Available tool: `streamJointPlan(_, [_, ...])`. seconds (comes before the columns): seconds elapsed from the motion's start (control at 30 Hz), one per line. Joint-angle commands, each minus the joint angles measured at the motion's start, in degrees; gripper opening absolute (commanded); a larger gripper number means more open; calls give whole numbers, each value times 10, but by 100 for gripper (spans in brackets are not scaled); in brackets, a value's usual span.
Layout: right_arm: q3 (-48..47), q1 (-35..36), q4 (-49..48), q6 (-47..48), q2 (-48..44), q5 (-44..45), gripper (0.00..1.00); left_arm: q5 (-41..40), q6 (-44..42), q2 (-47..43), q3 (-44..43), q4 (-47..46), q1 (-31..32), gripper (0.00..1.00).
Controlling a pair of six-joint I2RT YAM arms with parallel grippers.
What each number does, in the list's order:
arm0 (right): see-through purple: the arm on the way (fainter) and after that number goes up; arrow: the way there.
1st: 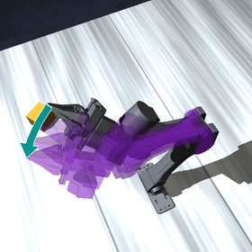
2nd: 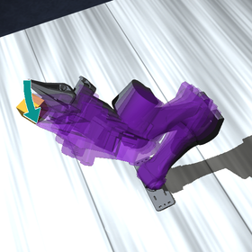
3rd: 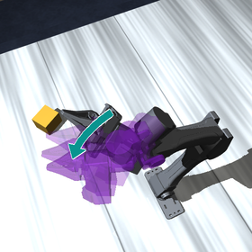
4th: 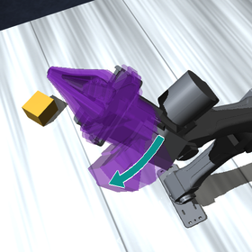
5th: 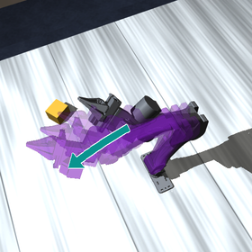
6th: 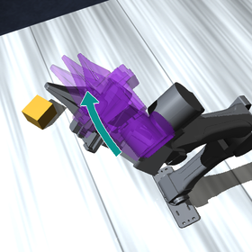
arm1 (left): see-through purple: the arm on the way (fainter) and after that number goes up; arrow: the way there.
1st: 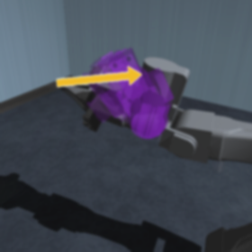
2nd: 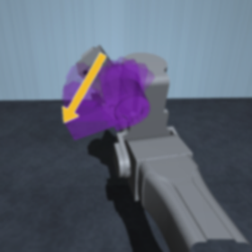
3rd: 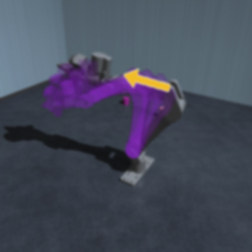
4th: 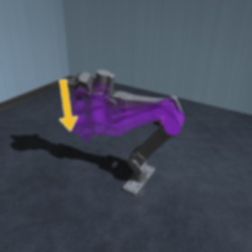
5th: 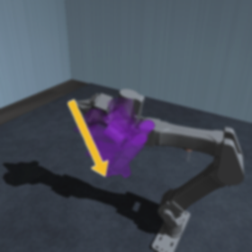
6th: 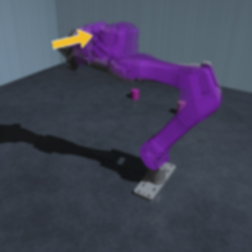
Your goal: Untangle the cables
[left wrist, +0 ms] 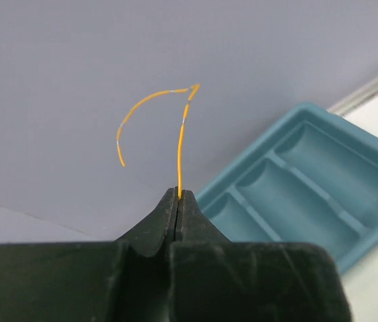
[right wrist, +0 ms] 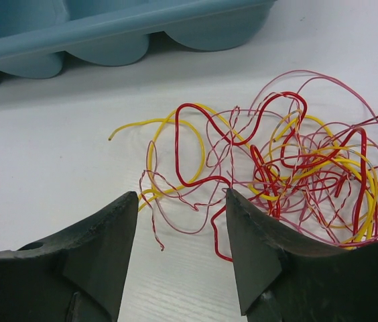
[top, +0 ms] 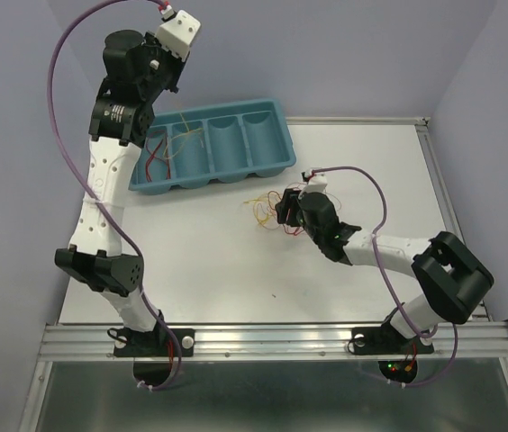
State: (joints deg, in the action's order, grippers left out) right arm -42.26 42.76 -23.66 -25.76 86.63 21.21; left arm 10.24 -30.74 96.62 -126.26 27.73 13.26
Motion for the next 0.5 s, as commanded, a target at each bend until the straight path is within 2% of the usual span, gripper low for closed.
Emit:
streamJointPlan(0.0, [13,-3,-33,-8,-23,2,61,-65,31,-14,50,-161,-15,0])
streamJointPlan(0.17, [17,-2,-34,-9,-30,4,61,-73,45,49,-4,-166,-30,0])
streamJointPlan(0.33, [21,-3,-35,-10,-35,1,61,-90,62,102,-22,-198,-33,0])
streamJointPlan(0.47, [21,-3,-36,-11,-35,0,61,-69,89,118,-39,-197,-34,0])
